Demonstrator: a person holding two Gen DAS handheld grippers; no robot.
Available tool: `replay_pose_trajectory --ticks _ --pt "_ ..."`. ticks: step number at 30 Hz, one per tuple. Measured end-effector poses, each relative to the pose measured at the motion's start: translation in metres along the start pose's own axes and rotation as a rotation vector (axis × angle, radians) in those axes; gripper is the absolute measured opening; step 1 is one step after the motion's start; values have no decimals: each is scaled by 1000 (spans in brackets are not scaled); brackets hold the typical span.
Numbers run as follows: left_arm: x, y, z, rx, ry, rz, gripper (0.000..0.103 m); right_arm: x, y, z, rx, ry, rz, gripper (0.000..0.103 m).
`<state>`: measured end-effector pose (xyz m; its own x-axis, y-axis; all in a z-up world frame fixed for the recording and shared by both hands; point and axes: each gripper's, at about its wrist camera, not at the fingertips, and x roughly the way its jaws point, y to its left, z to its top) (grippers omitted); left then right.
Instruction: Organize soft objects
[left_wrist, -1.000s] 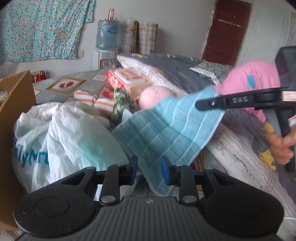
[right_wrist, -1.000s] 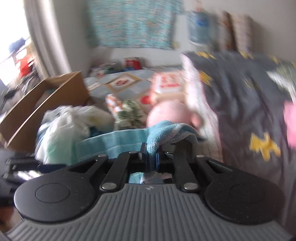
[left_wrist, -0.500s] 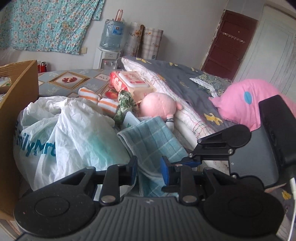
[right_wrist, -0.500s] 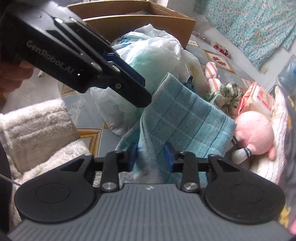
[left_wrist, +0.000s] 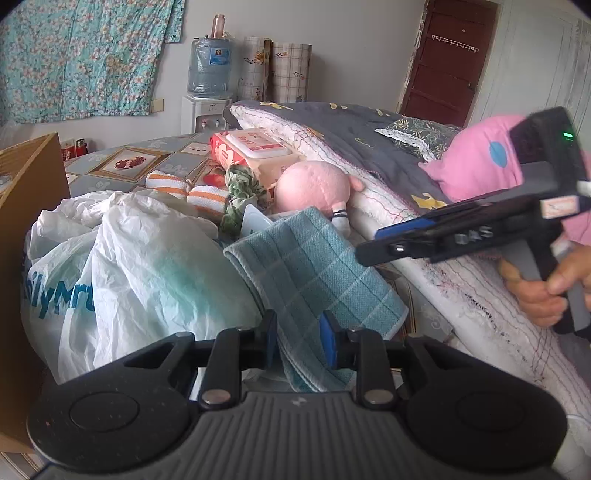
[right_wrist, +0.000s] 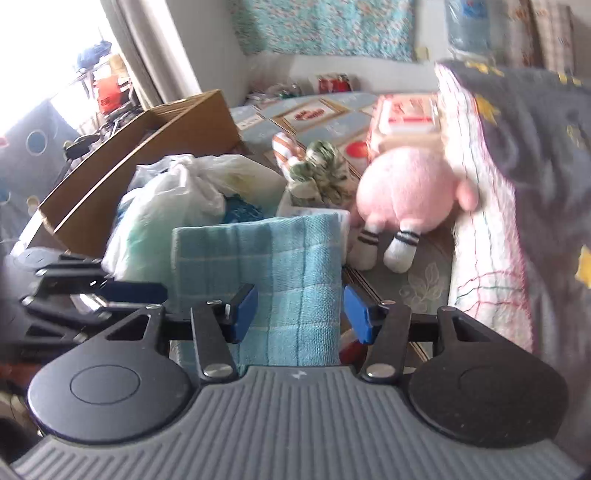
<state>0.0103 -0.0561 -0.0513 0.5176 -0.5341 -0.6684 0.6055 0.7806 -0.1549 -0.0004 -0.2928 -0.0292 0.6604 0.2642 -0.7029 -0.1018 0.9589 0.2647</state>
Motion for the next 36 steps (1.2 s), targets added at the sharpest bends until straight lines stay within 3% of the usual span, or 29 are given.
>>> replay_pose_trajectory --ticks 6,7,11,20,24,30,36 --pt "-5 -6 -7 43 -10 -38 26 31 -15 -1 80 41 19 39" --pt "-4 -7 -7 47 -7 -47 26 33 -16 -2 85 45 22 30" --pt "3 -12 -7 57 6 -57 26 33 -17 -4 95 22 11 12" --pt "24 -19 4 52 -6 -88 26 -1 -14 -1 69 -62 -101 8" --pt "46 -21 3 28 26 -95 23 -19 -14 -2 72 -82 -112 8" --pt "68 -17 -5 -13 64 -102 22 -23 2 -4 57 -62 -1 7" --pt "73 -16 -9 -12 66 -105 22 -4 22 -3 40 16 120 7"
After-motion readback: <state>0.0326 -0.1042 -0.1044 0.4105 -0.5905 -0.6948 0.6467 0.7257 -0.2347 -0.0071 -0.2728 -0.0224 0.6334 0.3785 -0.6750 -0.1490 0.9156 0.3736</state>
